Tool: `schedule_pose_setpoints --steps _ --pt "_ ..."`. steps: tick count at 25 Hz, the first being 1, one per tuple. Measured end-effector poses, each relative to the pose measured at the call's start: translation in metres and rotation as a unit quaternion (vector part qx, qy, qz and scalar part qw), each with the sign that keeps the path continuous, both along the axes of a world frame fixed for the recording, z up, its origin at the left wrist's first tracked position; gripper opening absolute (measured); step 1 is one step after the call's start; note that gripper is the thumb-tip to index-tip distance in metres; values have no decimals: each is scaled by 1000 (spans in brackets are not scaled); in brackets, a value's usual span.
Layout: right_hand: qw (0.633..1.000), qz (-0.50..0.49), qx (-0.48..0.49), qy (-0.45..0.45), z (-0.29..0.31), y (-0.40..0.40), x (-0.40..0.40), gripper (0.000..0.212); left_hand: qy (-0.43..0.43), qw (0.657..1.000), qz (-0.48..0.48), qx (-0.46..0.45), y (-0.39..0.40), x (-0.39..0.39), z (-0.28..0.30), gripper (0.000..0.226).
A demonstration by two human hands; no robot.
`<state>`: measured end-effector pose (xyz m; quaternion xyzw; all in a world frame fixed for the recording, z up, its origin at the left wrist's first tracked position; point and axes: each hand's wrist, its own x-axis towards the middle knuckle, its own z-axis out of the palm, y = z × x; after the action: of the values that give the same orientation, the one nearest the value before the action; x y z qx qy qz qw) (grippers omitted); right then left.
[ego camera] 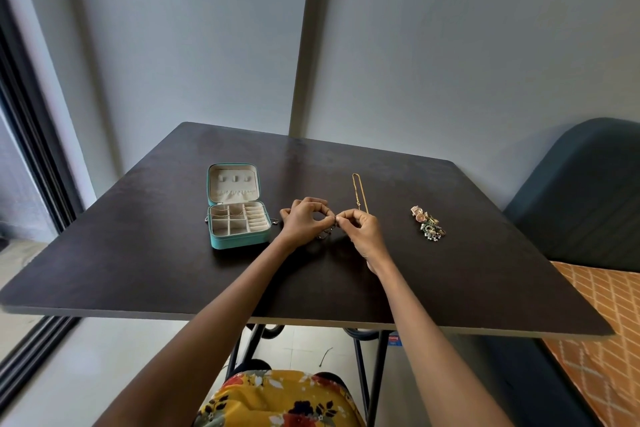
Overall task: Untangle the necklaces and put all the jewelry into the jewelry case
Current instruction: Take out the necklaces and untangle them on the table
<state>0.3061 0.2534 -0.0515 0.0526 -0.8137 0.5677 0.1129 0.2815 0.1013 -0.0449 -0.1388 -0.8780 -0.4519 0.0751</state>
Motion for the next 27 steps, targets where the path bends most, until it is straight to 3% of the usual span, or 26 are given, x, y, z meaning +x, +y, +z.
schedule_pose_setpoints --steps 13,18,22,27 --pt "995 -21 91 43 8 -6 8 9 8 996 20 -81 3 -3 -2 20" --pt "996 -63 57 39 3 -3 5 6 14 995 23 -96 3 -2 -2 18" --pt "985 -72 124 93 1 -4 6 2 6 993 13 -119 3 -3 -2 24" --pt "978 -62 178 86 6 -1 10 5 -8 992 12 -128 3 -2 1 26"
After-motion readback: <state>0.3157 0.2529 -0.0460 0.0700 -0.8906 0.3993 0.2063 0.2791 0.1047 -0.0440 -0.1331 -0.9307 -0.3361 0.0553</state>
